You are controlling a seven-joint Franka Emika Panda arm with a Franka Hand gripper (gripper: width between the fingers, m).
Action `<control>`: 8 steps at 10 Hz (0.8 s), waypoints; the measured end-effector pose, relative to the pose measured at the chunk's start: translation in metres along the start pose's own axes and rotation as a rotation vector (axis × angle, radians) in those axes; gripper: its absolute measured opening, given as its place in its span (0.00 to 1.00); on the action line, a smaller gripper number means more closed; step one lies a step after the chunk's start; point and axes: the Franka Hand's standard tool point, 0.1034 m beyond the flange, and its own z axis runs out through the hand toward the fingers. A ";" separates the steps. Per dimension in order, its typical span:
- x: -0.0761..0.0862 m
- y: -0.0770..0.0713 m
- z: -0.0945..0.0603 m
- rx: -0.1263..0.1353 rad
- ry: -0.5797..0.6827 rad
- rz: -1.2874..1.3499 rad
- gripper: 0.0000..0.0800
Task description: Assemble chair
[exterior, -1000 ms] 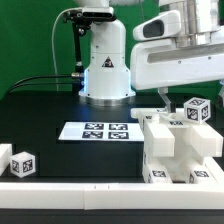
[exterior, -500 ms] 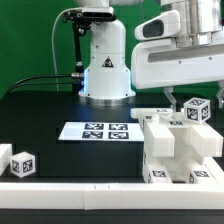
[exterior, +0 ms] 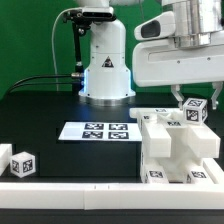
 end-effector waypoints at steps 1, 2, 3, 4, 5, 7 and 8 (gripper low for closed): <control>-0.002 -0.002 0.000 0.000 0.000 0.127 0.36; -0.003 -0.004 0.000 0.004 -0.004 0.308 0.36; -0.003 -0.005 0.000 0.007 -0.012 0.557 0.36; -0.002 -0.006 0.001 0.010 -0.015 0.653 0.36; 0.000 -0.008 0.001 0.026 -0.019 0.771 0.36; 0.000 -0.008 0.001 0.026 -0.019 0.752 0.36; 0.000 -0.008 0.001 0.026 -0.018 0.709 0.36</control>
Offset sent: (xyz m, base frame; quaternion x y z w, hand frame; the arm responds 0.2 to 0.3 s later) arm 0.0052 -0.0020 -0.0010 -0.0203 -0.0085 0.3520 0.9357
